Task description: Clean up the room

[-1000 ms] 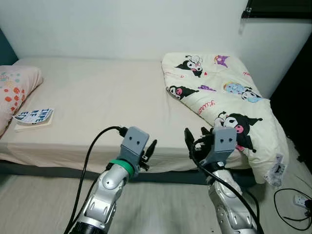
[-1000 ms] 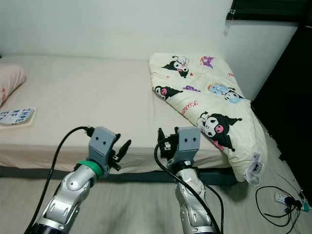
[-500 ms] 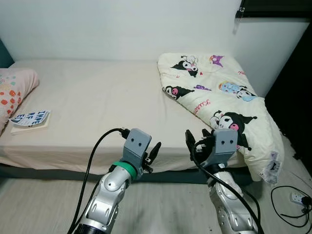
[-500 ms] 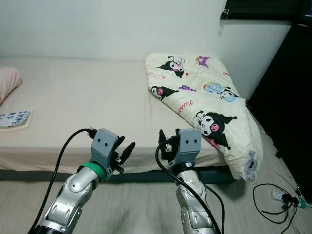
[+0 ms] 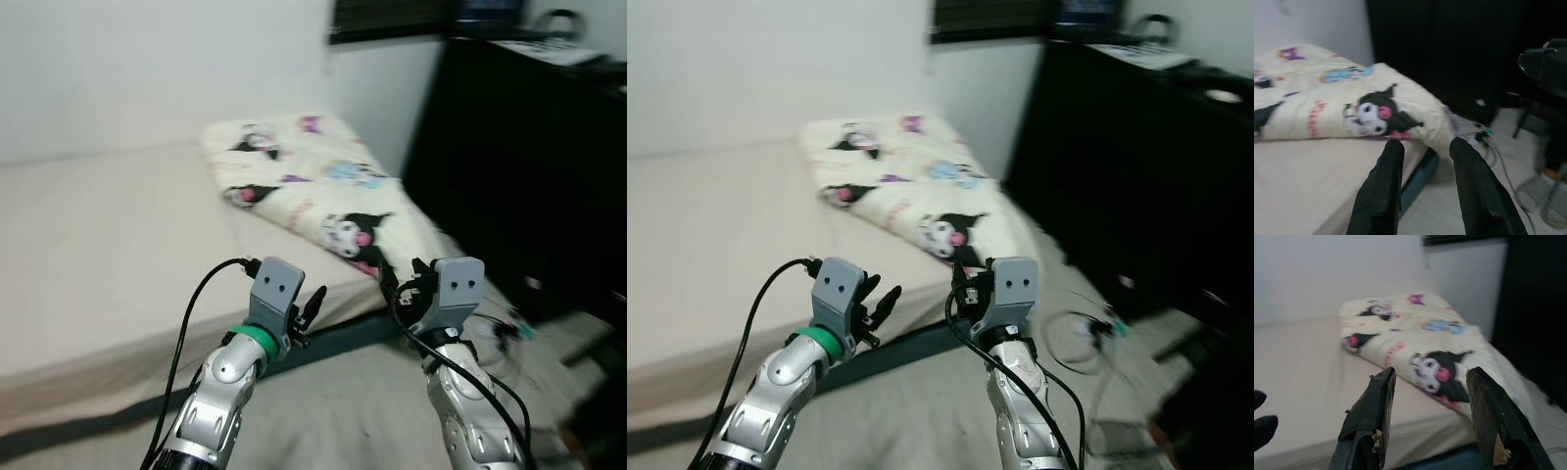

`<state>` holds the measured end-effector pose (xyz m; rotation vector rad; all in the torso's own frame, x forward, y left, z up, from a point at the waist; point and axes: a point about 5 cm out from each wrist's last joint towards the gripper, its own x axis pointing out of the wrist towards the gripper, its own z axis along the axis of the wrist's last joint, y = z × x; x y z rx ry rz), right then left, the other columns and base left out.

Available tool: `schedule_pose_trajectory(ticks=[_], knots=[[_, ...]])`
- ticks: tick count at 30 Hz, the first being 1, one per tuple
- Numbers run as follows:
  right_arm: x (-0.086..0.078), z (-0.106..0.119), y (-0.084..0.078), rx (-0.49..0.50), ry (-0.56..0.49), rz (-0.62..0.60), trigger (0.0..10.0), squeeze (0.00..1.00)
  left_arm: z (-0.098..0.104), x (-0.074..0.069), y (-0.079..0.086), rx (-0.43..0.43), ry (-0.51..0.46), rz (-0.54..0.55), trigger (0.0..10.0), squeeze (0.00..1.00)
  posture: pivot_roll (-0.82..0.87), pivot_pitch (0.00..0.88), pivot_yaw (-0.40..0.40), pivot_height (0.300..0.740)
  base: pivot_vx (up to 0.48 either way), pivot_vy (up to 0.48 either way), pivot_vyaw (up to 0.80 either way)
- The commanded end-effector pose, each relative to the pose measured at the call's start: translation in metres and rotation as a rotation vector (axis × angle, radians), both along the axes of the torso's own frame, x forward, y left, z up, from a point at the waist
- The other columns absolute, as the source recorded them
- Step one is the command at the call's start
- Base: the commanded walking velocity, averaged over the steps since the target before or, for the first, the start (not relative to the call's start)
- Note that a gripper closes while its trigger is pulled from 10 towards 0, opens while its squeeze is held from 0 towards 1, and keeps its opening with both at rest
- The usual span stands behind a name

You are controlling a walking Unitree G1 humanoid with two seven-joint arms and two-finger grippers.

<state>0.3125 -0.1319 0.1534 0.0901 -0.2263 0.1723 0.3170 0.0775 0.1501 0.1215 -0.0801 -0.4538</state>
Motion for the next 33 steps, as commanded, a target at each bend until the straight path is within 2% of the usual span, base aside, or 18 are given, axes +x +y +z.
schedule_pose_trajectory(ticks=[1,11,14,20,23,26,29,33], knots=[[-0.001,-0.005,0.001,0.016,0.026,0.0,10.0,0.0,-0.004,-0.001,0.002,-0.001,0.02,0.005,10.0,0.0,-0.15,0.065,0.078,0.74,0.0,0.0,-0.79],[-0.001,-0.005,0.001,0.015,0.025,-0.002,10.0,0.0,-0.005,-0.002,0.002,0.011,0.02,0.002,10.0,0.0,-0.14,0.066,0.079,0.74,0.0,0.0,-0.79],[-0.001,-0.006,0.001,-0.003,0.026,-0.005,10.0,0.0,-0.006,-0.001,0.004,0.023,0.013,0.011,10.0,0.0,-0.14,0.066,0.079,0.74,0.0,0.0,-0.2],[-0.001,-0.012,0.005,-0.085,0.035,0.001,10.0,0.0,-0.013,-0.001,0.016,0.068,0.01,0.064,10.0,0.0,-0.13,0.062,0.072,0.74,0.081,0.0,0.0],[-0.003,-0.02,0.016,-0.087,0.061,0.052,10.0,0.0,-0.028,-0.004,0.041,0.117,0.039,0.149,10.0,0.0,-0.11,0.066,0.045,0.74,0.296,0.0,0.0],[-0.003,-0.025,0.025,-0.097,0.077,0.098,10.0,0.0,-0.034,-0.008,0.053,0.132,0.048,0.198,10.0,0.0,-0.08,0.068,0.018,0.74,0.312,0.0,0.0],[0.0,-0.024,0.031,-0.093,0.077,0.127,10.0,0.0,-0.035,-0.012,0.056,0.132,0.042,0.22,10.0,0.0,-0.07,0.07,0.007,0.74,0.353,0.0,0.0],[0.004,-0.021,0.032,-0.084,0.067,0.128,10.0,0.0,-0.035,-0.014,0.052,0.132,0.028,0.217,10.0,0.0,-0.07,0.069,0.006,0.74,0.416,0.0,0.0]])
